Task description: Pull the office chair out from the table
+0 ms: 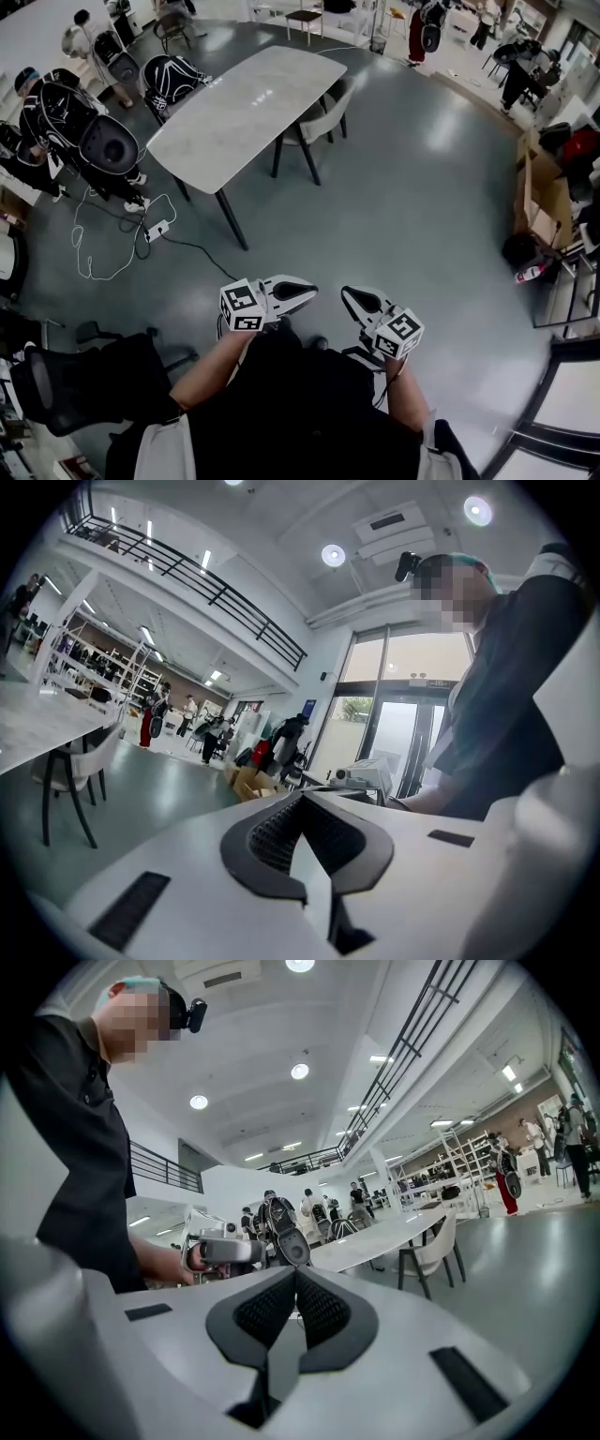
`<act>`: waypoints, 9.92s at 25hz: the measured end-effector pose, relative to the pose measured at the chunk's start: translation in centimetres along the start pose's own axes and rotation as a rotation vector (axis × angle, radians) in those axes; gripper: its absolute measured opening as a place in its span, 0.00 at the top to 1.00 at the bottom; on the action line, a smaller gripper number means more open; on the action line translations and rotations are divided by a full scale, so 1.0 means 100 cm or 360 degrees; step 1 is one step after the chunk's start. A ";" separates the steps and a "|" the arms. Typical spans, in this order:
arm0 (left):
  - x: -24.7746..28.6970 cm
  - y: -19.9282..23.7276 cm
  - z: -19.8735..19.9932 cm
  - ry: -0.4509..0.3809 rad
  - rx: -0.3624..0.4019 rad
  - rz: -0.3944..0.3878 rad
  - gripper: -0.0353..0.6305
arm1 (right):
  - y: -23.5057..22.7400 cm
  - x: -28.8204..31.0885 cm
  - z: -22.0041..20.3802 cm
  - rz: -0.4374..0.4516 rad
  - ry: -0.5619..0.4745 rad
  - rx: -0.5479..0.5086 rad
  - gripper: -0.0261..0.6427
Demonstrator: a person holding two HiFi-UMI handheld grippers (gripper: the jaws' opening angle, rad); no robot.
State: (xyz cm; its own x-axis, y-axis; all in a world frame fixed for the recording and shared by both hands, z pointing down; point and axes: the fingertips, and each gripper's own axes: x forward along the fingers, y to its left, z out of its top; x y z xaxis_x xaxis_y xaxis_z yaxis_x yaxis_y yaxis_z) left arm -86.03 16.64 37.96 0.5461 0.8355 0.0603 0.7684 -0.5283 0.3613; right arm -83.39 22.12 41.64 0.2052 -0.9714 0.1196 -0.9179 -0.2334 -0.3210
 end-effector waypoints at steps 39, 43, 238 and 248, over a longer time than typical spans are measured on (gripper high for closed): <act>0.078 0.374 0.107 0.0041 -0.0103 0.0047 0.93 | -0.317 0.184 0.129 -0.0220 0.0094 0.0024 0.93; 0.113 0.424 0.120 0.0051 -0.0125 0.0125 0.93 | -0.376 0.198 0.142 -0.0141 0.0107 -0.0027 0.93; 0.417 0.941 0.064 0.1422 -0.0355 0.1421 0.82 | -0.920 0.429 0.090 0.1790 0.1608 -0.1942 0.82; 0.443 0.909 0.051 0.1447 -0.0372 0.1439 0.82 | -0.916 0.385 0.082 0.1846 0.1613 -0.1920 0.82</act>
State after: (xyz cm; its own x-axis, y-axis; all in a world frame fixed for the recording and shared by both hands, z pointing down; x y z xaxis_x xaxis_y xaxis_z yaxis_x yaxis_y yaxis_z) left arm 9.71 4.88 68.74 0.3452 0.0514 0.9371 0.1237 -0.9923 0.0088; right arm 11.40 5.78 67.95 -0.4045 -0.1253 0.9059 -0.2473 0.9687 0.0236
